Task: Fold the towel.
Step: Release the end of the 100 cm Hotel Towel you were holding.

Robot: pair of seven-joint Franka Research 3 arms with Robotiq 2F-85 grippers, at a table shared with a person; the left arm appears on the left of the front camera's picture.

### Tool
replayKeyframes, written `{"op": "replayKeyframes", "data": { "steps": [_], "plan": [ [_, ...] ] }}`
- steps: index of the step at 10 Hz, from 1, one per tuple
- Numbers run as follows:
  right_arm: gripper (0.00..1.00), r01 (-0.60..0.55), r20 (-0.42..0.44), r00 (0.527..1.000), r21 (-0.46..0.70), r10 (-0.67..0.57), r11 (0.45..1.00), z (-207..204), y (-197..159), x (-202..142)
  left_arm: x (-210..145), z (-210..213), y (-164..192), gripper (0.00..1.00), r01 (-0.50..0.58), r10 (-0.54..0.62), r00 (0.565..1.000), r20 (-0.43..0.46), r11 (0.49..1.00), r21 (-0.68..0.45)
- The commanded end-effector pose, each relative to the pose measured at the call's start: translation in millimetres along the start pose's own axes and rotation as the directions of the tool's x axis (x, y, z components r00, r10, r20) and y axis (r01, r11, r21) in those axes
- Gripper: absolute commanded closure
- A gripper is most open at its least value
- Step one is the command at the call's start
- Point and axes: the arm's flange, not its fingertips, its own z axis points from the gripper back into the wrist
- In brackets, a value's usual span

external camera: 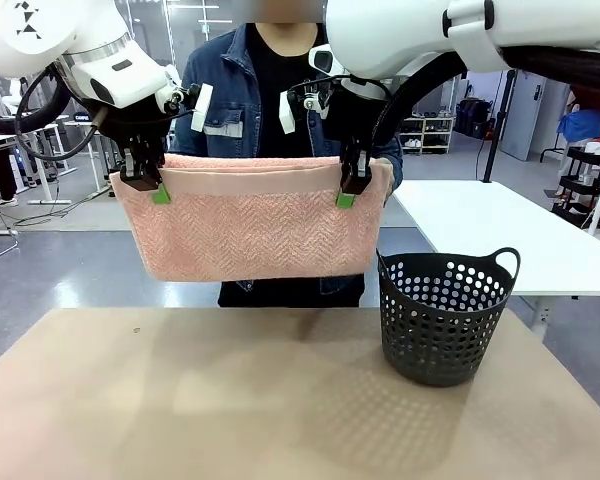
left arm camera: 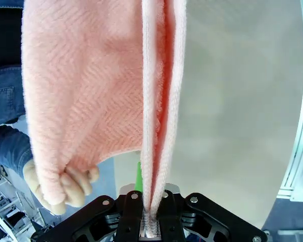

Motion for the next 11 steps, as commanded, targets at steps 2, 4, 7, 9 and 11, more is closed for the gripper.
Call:
{"op": "replayKeyframes", "data": {
  "steps": [2, 4, 7, 9, 11],
  "plan": [
    [0.94, -0.003, -0.001, 1.0, -0.002, 0.003, 1.0, 0.5, -0.9, -1.8, -1.0, 1.7, 0.8, 1.0, -0.002, 0.002, 1.0, 0.001, 1.0, 0.003],
    [0.94, -0.003, -0.001, 1.0, -0.002, 0.003, 1.0, 0.5, -0.9, -1.8, -1.0, 1.7, 0.8, 1.0, -0.002, 0.002, 1.0, 0.001, 1.0, 0.003],
    [0.94, -0.003, -0.001, 1.0, -0.002, 0.003, 1.0, 0.5, -0.9, -1.8, -1.0, 1.7, 0.8, 1.0, -0.002, 0.002, 1.0, 0.001, 1.0, 0.003],
    [0.94, -0.003, -0.001, 1.0, -0.002, 0.003, 1.0, 0.5, -0.9, -1.8, -1.0, 1.7, 0.8, 1.0, -0.002, 0.002, 1.0, 0.001, 1.0, 0.003],
    [0.94, -0.003, -0.001, 1.0, -0.002, 0.003, 1.0, 0.5, -0.9, -1.8, -1.0, 1.7, 0.8, 1.0, -0.002, 0.002, 1.0, 0.001, 1.0, 0.003]
  ]
}}
